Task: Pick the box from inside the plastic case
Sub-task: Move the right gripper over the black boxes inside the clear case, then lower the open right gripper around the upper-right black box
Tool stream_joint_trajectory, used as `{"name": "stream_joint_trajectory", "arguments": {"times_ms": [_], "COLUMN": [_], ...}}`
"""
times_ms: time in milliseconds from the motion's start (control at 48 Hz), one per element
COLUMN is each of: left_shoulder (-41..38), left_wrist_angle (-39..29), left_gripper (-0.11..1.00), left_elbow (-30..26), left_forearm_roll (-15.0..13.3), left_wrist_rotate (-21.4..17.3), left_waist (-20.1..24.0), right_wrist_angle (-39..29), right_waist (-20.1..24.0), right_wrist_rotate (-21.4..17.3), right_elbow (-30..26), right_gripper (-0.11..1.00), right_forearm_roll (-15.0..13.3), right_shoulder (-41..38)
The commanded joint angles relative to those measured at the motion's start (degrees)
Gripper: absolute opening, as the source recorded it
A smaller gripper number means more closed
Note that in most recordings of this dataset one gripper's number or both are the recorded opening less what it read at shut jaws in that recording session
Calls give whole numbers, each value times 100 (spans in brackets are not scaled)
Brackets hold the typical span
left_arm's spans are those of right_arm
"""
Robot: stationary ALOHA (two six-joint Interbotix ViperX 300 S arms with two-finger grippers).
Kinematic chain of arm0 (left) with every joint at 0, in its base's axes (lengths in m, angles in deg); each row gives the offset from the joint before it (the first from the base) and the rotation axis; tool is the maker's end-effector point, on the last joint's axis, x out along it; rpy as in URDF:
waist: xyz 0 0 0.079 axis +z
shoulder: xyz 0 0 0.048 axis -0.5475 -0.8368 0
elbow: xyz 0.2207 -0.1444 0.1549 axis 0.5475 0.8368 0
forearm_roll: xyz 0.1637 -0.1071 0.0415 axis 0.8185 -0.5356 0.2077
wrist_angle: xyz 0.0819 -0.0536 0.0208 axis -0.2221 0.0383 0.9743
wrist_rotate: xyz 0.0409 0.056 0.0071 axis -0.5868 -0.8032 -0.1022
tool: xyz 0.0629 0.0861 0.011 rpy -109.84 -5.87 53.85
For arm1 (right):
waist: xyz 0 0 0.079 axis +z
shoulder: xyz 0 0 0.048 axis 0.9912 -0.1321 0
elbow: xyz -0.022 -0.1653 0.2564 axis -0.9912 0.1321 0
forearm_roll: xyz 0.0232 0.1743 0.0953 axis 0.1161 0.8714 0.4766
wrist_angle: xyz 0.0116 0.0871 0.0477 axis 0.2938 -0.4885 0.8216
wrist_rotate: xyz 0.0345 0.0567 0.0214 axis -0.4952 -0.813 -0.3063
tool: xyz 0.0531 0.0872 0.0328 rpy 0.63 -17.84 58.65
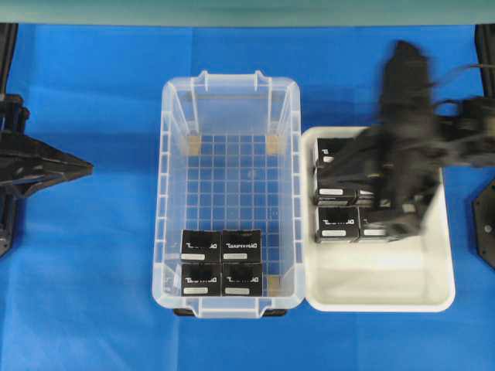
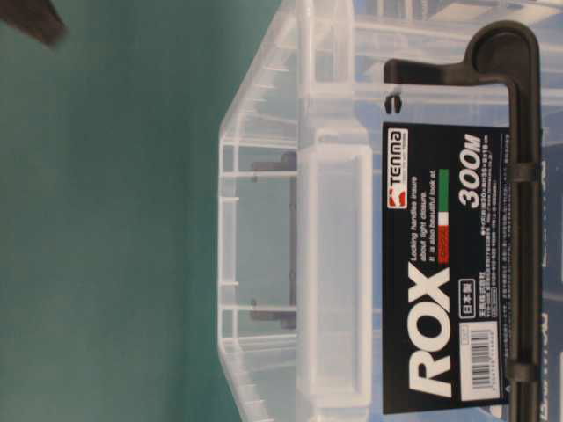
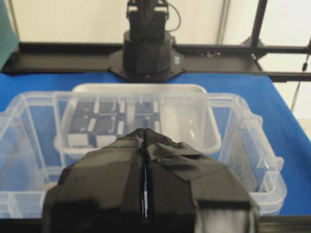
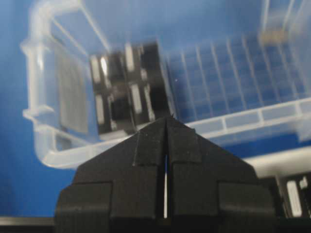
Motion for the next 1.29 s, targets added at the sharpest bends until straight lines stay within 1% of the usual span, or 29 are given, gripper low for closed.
{"name": "stream_joint_trajectory", "arguments": {"times_ms": [0,125,208,312,416,521,666,770,833,916,1041,1083,1145,1208,1270], "left_shoulder": [18,70,114,193,316,448,563,571,545,536,571,571,571,580,580], "left_wrist_angle": [-9,-237,-510,-905,-1222,-1406,-1485,-1485,-1485,-1485,-1485,-1485,-1485,-1485,-1485], "left_gripper": [-4,-4,-4,-4,-4,-4,-4,-4,-4,-4,-4,-4,-4,-4,-4], "left_elbow": [-158,-167,-176,-185,-211,-211,-211,-211,-211,-211,-211,-211,-211,-220,-220], "left_forearm_roll": [18,18,18,18,18,18,18,18,18,18,18,18,18,18,18], "left_wrist_rotate": [9,0,9,9,9,9,9,9,9,9,9,18,18,26,26], "left_waist": [9,9,0,0,0,0,0,9,0,0,9,0,0,9,9], "right_wrist_angle": [-765,-1670,-2232,-2663,-2839,-2830,-2733,-2505,-2399,-2294,-2180,-2057,-1837,-1608,-1441], "right_waist": [70,97,97,97,105,79,53,44,35,35,35,35,35,26,26], "right_wrist_rotate": [9,53,88,290,677,1107,1397,1538,1591,1600,1608,1608,1608,1608,1608], "right_elbow": [-826,-1723,-2259,-2663,-2865,-2892,-2927,-2892,-2848,-2733,-2619,-2558,-2496,-2443,-2399], "right_gripper": [-3,-3,-3,-3,-1,0,4,10,16,29,62,75,90,98,98], "right_forearm_roll": [44,35,35,26,26,26,35,26,26,35,35,44,44,44,44], "right_shoulder": [-791,-1617,-2188,-2698,-3111,-3480,-3841,-3955,-4025,-4122,-4254,-4289,-4298,-4315,-4342]}}
